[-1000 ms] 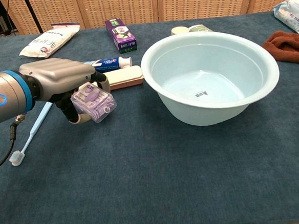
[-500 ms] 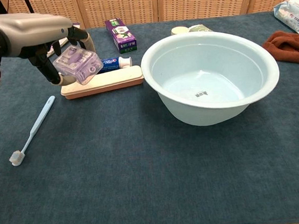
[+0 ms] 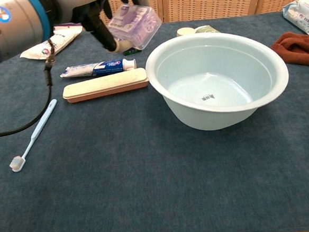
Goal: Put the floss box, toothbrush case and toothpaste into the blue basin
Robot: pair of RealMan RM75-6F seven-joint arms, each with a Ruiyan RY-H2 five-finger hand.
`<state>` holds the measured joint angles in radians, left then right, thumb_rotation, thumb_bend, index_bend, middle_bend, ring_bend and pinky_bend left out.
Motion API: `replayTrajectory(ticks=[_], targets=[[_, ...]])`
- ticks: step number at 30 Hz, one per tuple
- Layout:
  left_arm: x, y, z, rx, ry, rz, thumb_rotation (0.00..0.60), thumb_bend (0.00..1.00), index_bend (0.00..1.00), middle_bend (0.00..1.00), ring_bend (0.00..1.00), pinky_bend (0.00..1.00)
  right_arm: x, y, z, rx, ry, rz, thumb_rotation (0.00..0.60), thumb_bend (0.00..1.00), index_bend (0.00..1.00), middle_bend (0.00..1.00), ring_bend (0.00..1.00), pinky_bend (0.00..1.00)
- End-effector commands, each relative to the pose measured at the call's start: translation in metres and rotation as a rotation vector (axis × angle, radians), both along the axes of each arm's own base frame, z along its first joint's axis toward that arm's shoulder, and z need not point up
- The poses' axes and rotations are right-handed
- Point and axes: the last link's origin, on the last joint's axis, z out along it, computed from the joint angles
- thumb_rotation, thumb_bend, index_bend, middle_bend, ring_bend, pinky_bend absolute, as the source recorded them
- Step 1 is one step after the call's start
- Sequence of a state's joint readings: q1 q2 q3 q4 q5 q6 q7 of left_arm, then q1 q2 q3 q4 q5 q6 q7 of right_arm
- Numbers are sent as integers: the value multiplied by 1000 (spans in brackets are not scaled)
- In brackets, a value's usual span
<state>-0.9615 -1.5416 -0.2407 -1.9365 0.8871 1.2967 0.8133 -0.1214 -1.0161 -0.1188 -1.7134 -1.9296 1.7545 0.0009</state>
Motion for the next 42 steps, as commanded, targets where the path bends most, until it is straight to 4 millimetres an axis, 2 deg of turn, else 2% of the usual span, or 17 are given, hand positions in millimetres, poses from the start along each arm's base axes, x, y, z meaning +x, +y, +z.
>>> replayTrajectory(ticks=[1, 5, 10, 13, 15, 16, 17, 19, 20, 21, 25, 33, 38, 42], targets=[[26, 5, -8, 50, -17, -36, 600, 402, 642, 269, 250, 315, -1, 0, 3, -5, -10, -3, 600, 131, 0, 0, 0, 0], [47, 8, -21, 86, -21, -72, 600, 400, 642, 269, 249, 315, -1, 0, 5, 2, -20, -4, 600, 131, 0, 0, 0, 0], [64, 6, -44, 44, 0, -79, 600, 392, 638, 266, 249, 315, -3, -2, 10, -13, -38, -7, 600, 131, 0, 0, 0, 0], [67, 1, -54, -5, 20, -66, 600, 376, 572, 216, 235, 315, -4, -2, 12, -17, -44, -12, 600, 131, 0, 0, 0, 0], [68, -2, -59, -37, 33, -58, 600, 365, 507, 155, 198, 315, -4, -2, 13, -17, -48, -13, 600, 131, 0, 0, 0, 0], [67, -2, -61, -46, 43, -54, 600, 359, 431, 97, 150, 315, -4, -2, 13, -18, -50, -13, 600, 131, 0, 0, 0, 0], [66, -3, -64, -61, 56, -44, 600, 350, 313, 44, 86, 298, -4, -2, 14, -18, -50, -11, 600, 131, 0, 0, 0, 0], [62, -6, -69, -129, 67, 1, 600, 337, 104, 0, 10, 251, -3, -1, 14, -19, -52, -5, 600, 131, 0, 0, 0, 0], [63, -6, -68, -144, 61, 11, 600, 332, 31, 0, 0, 218, -3, -1, 13, -19, -52, -4, 600, 131, 0, 0, 0, 0], [63, -5, -68, -152, 53, 19, 600, 331, 10, 0, 0, 200, -3, -1, 13, -19, -51, -4, 600, 131, 0, 0, 0, 0], [60, -3, -66, -154, 49, 24, 600, 321, 0, 0, 0, 115, -3, -1, 13, -18, -49, -4, 600, 131, 0, 0, 0, 0], [46, 0, -58, -140, 79, 23, 600, 318, 0, 0, 0, 74, -2, -1, 10, -12, -43, -3, 600, 131, 0, 0, 0, 0], [27, -1, -41, -104, 120, 15, 600, 318, 0, 0, 0, 75, -2, -1, 9, -7, -34, -2, 600, 131, 0, 0, 0, 0], [-1, 0, -19, -91, 227, 26, 600, 317, 0, 0, 0, 74, -1, -1, 6, -2, -25, -1, 600, 131, 0, 0, 0, 0]])
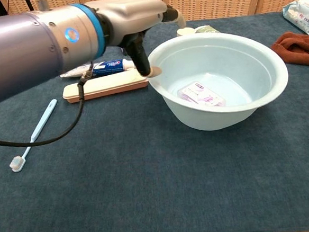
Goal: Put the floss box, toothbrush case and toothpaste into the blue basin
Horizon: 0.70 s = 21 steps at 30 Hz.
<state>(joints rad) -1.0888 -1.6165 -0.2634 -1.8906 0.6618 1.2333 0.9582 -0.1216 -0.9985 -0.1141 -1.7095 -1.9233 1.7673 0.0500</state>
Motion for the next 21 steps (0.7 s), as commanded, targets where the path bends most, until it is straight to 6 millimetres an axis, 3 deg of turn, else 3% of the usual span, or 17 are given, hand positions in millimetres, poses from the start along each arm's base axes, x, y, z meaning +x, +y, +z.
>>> replayTrajectory(ticks=[1, 4, 10, 21], targets=[[-32, 2, 24, 25, 119, 17, 600, 317, 0, 0, 0, 74, 1, 0, -2, 4, 5, 1, 600, 131, 0, 0, 0, 0], [-62, 4, 51, 55, 147, 70, 600, 316, 0, 0, 0, 74, 1, 1, -4, 5, 16, 1, 600, 131, 0, 0, 0, 0], [-95, -6, 70, 44, 161, 112, 600, 318, 0, 0, 0, 74, 2, 1, -7, 9, 27, 1, 600, 131, 0, 0, 0, 0], [-136, -8, 68, 14, 177, 217, 600, 317, 0, 0, 0, 74, 2, 1, -10, 15, 39, 2, 600, 131, 0, 0, 0, 0]])
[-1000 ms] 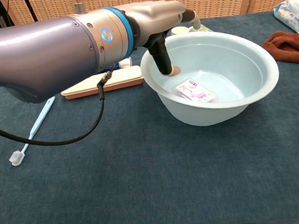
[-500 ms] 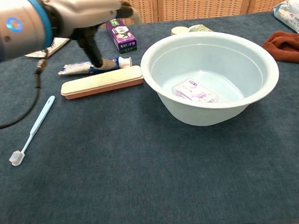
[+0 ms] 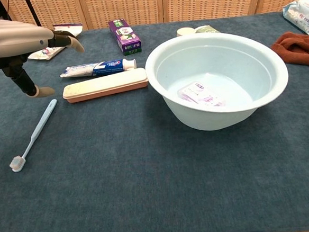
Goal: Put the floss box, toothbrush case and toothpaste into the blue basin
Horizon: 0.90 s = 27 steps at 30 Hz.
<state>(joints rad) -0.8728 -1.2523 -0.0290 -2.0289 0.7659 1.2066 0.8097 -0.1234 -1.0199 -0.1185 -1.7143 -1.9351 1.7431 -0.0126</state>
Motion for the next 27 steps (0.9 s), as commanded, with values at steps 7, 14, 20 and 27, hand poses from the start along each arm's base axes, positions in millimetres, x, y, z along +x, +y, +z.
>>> replayTrajectory(ticks=[7, 14, 20, 27], targets=[[-14, 20, -16, 33, -48, 170, 600, 316, 0, 0, 0, 74, -1, -1, -2, 8, 4, -3, 600, 131, 0, 0, 0, 0], [-4, 33, -31, 58, -51, 193, 600, 315, 50, 0, 0, 74, -1, -1, -2, 12, 2, -4, 600, 131, 0, 0, 0, 0], [13, 39, -54, 63, -49, 192, 600, 316, 108, 0, 0, 74, -3, -2, -1, 16, -7, -10, 600, 131, 0, 0, 0, 0], [27, 40, -66, 83, -45, 190, 600, 317, 155, 0, 0, 74, -4, -4, 2, 14, -22, -15, 600, 131, 0, 0, 0, 0]])
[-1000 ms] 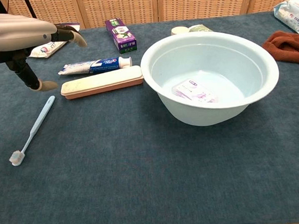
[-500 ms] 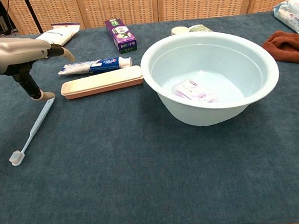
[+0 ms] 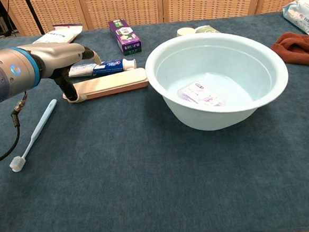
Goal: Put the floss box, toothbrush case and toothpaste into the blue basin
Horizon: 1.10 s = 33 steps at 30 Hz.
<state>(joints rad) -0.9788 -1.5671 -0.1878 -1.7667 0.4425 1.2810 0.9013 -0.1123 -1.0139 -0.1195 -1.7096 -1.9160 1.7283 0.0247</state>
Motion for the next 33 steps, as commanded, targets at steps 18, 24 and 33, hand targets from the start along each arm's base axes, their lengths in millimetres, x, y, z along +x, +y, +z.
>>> replayTrajectory(ticks=[18, 24, 33], targets=[[8, 12, -17, 24, 27, 32, 600, 320, 216, 0, 0, 75, 0, 0, 5, -8, -16, 3, 600, 131, 0, 0, 0, 0], [11, 16, -19, 40, 32, 32, 600, 321, 218, 0, 0, 74, -1, 0, 4, -5, -17, 2, 600, 131, 0, 0, 0, 0], [6, 19, -26, 32, 49, 59, 600, 322, 219, 0, 0, 75, -1, -1, 3, 0, -15, -1, 600, 131, 0, 0, 0, 0]])
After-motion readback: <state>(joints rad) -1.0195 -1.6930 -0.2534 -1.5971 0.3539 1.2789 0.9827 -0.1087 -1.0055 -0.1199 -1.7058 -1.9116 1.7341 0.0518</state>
